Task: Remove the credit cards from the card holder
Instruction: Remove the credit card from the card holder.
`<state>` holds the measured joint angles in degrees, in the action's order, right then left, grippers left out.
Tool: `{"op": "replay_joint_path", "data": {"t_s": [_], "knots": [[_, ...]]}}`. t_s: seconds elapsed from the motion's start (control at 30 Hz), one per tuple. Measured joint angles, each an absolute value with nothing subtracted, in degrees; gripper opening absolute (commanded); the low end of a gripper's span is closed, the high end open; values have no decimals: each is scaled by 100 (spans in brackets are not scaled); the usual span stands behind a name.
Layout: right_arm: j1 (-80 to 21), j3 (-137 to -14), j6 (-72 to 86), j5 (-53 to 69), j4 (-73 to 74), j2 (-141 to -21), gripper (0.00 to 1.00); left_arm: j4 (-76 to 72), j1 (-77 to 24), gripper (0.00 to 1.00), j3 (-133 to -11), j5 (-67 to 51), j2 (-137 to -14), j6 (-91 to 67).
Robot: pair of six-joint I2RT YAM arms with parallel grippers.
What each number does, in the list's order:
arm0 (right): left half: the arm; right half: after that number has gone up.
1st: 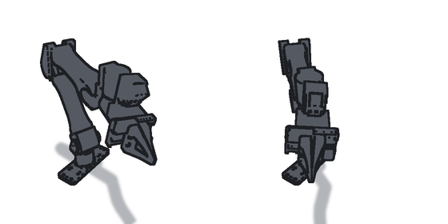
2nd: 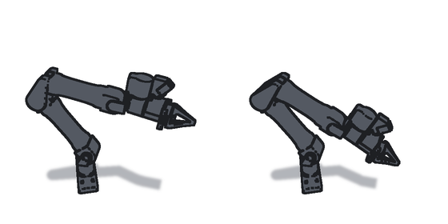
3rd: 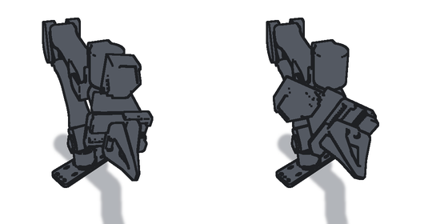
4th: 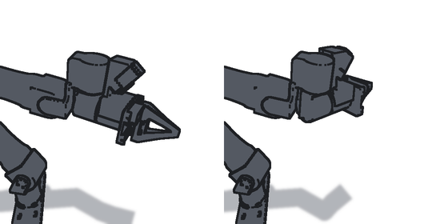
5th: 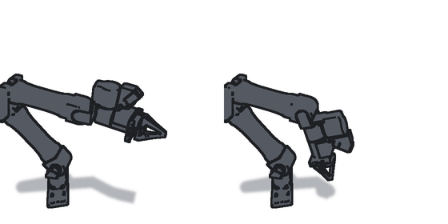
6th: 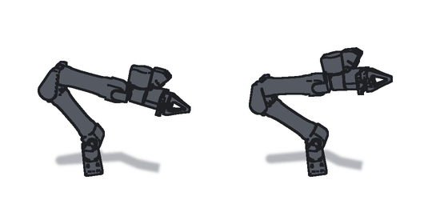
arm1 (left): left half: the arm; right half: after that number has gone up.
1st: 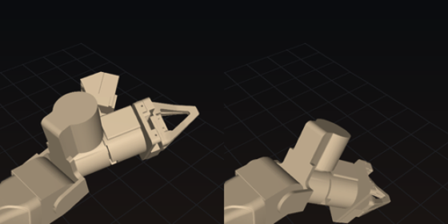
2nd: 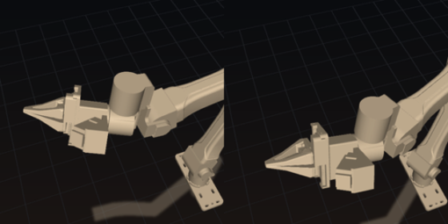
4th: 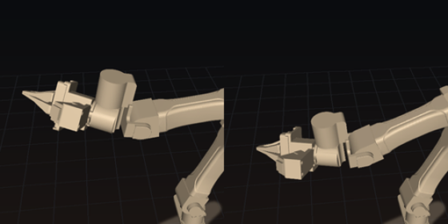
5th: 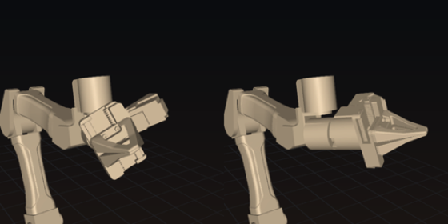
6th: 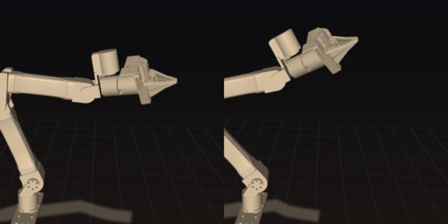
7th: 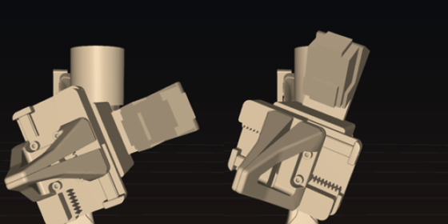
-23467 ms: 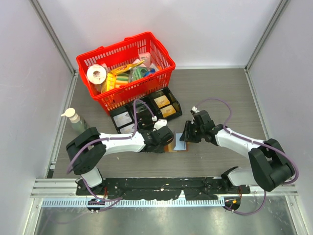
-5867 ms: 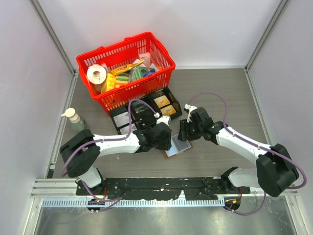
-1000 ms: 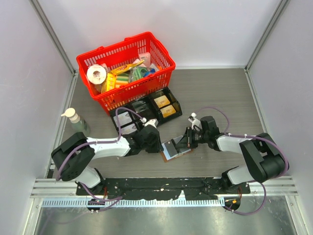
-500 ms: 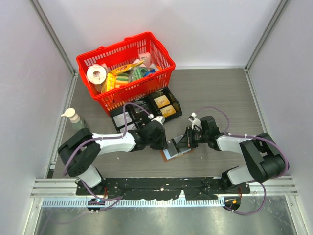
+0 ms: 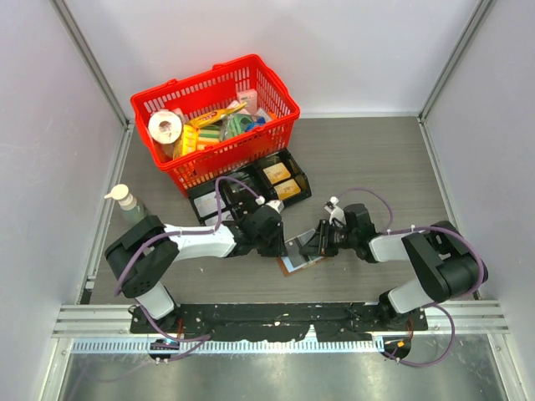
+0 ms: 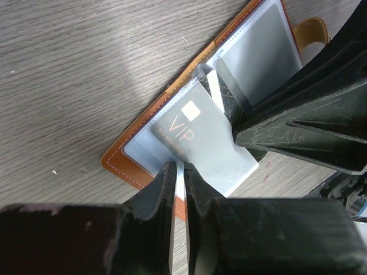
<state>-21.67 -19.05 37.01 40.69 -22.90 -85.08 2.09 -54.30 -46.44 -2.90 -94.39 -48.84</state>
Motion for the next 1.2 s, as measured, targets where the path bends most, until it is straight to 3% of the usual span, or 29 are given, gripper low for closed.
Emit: {"op": "replay_joint_path", "data": {"t_s": [0.5,0.8,1.0,1.2], "knots": [[-2021,-1619,3942,4132,-2655,-8060,1,263,-5430,2,-4648,-248,-9439,-4901],[-1872,-1584,3721,3907,-1848,-7225,1,250,-5430,1,-4648,-261,-9439,-4899],[-1852,-1708,3277,3470,-600,-6058,1,567,-5428,20,-4668,-250,-9279,-4619],[-1852,-2198,2897,3135,727,-5028,1,1323,-5216,57,-5192,-370,-8628,-3933]]}}
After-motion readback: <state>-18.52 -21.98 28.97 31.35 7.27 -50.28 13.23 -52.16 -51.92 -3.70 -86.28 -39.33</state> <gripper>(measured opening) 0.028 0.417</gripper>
